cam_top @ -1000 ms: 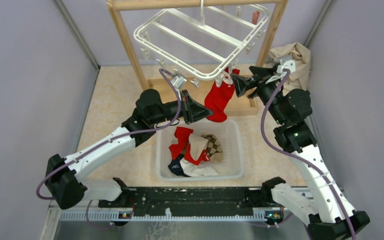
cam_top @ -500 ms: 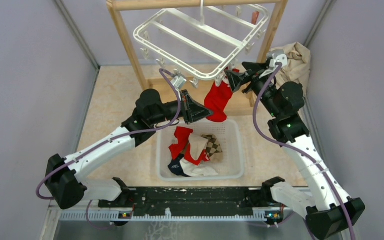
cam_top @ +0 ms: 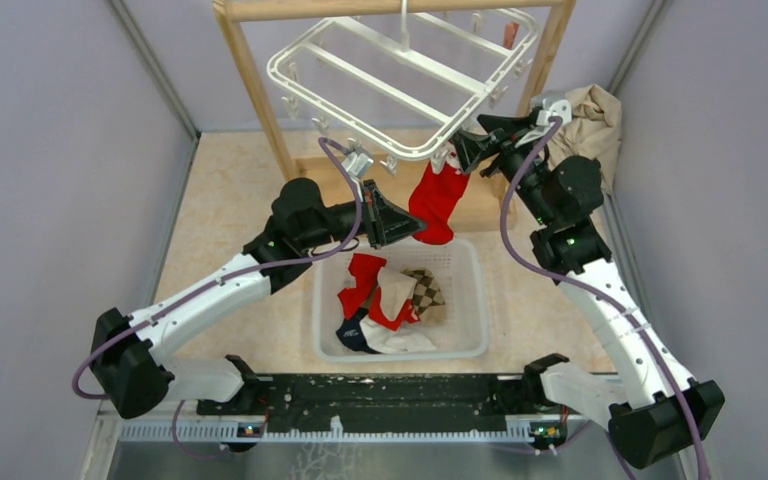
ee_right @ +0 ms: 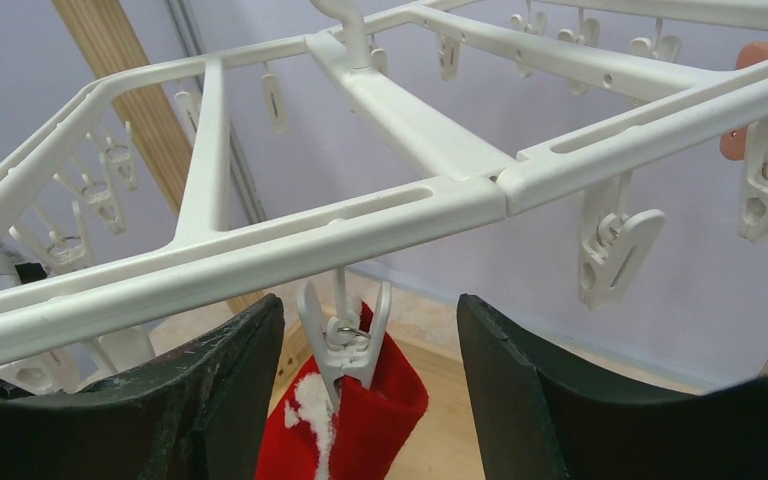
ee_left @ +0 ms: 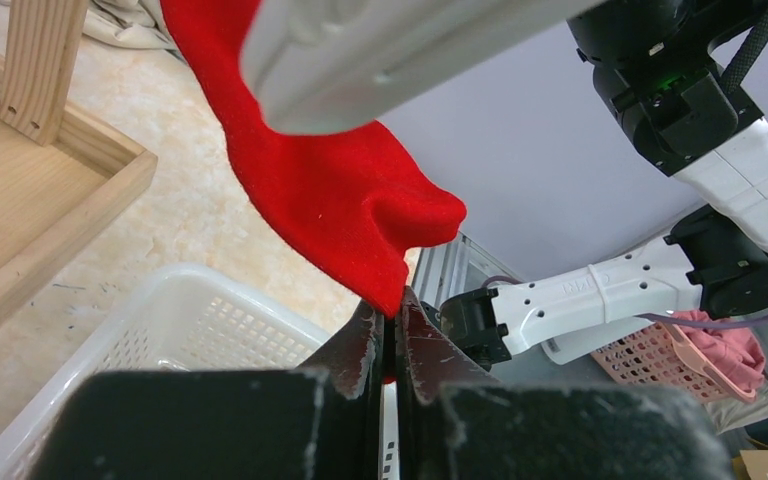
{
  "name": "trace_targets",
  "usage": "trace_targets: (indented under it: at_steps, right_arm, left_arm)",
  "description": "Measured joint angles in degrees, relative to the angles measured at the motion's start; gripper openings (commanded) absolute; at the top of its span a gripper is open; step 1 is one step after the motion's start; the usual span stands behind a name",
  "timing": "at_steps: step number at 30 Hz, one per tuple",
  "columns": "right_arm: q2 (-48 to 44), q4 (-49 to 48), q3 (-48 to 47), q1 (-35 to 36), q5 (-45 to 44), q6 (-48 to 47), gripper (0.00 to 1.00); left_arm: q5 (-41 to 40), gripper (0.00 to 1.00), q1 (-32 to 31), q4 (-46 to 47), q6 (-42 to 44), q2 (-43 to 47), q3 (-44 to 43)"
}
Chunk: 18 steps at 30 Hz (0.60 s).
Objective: Remove the socks clipped to the hanger
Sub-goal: Remove the sock from the hanger.
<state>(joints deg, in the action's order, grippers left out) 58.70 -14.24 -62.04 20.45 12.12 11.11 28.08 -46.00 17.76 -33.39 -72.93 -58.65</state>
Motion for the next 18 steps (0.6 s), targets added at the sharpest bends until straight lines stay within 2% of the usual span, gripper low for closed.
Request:
trace_targets:
  at_steps: [14,18]
  right_arm:
    - [1.1,-3.8,0.0,0.0,0.2,1.6,0.62]
    - [1.7,-4.6,0.0,0.0,0.2,2.2,0.56]
  left_arm:
    - [-0.1,0.05,0.0,-0.3,0.3,0.3,0.0]
    - [0.0,0.05,0.0,-0.3,0.5,0.5,0.0]
